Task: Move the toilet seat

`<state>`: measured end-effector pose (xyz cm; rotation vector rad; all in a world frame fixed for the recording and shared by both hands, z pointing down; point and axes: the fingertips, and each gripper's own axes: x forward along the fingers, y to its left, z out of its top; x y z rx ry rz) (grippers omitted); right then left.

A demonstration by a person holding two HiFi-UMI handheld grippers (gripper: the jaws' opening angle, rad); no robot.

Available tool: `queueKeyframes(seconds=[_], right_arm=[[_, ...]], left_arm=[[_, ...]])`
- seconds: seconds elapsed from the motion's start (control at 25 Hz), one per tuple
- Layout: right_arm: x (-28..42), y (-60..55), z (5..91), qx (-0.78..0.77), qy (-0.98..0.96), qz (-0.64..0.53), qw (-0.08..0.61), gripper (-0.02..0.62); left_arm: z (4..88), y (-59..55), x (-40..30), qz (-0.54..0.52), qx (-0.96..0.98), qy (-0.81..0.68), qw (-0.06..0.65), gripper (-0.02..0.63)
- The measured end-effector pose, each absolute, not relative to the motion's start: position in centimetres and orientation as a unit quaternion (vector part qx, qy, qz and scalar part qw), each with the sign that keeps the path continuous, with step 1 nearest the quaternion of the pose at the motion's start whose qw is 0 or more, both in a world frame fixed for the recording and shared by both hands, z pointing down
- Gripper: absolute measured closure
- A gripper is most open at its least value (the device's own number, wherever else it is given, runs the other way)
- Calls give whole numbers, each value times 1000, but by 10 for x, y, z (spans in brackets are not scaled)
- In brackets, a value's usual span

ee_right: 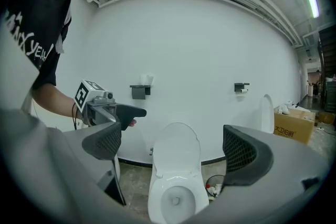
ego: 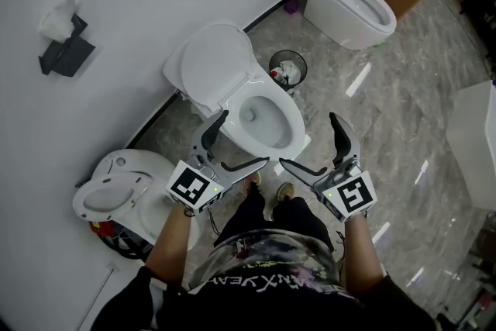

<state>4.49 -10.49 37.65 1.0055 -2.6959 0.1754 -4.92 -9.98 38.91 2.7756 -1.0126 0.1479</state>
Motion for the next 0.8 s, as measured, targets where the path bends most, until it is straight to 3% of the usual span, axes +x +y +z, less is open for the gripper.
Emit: queueKeyframes(seconds=[0.8], right_arm=[[100, -154, 426, 278, -947, 94, 131, 9]], left_arm=[[429, -134, 6, 60, 898, -413, 141, 81]])
